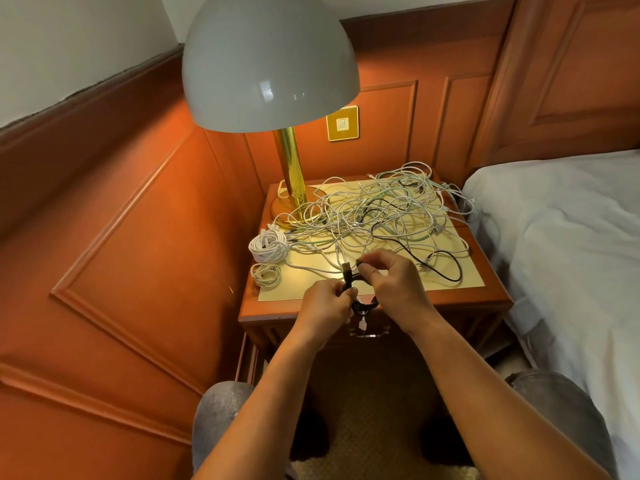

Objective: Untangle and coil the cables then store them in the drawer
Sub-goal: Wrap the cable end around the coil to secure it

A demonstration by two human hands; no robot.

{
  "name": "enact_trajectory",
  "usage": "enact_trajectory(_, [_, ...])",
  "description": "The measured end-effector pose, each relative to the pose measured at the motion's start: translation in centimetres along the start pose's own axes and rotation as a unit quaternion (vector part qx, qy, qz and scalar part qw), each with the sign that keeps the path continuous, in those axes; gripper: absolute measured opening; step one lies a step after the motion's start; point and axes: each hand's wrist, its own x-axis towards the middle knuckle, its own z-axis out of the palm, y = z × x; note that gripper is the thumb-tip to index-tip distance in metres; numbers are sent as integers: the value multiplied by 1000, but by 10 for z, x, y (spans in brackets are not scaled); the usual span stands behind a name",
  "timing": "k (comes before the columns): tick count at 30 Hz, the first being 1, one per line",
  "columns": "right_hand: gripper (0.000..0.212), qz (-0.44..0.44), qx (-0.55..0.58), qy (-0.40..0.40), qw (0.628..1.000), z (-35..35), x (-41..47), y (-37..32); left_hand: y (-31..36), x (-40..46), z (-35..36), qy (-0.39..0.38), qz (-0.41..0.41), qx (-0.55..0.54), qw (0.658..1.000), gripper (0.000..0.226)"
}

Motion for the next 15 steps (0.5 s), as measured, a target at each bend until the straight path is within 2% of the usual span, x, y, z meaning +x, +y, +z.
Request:
enact_trajectory(3, [11,84,128,34,988,-3,15,-5,-1,-2,0,-14,-1,-59,998,17])
enact_trajectory(7, [12,191,258,42,946,0,28,3,0,-1,-3,-20,-18,-183,983,19])
enact_trajectory(9, [8,181,217,18,959,3,28,8,-2,0,-7,-13,-30,-229,973,18])
enact_trajectory(12, [5,106,88,-13,990,7,22,11,-8,1,-13,-8,-48,-270,962,17])
enact_trajectory(15, [8,73,68,-11,995,11,15,13,-10,6,-15,10,-64,-282,957,19])
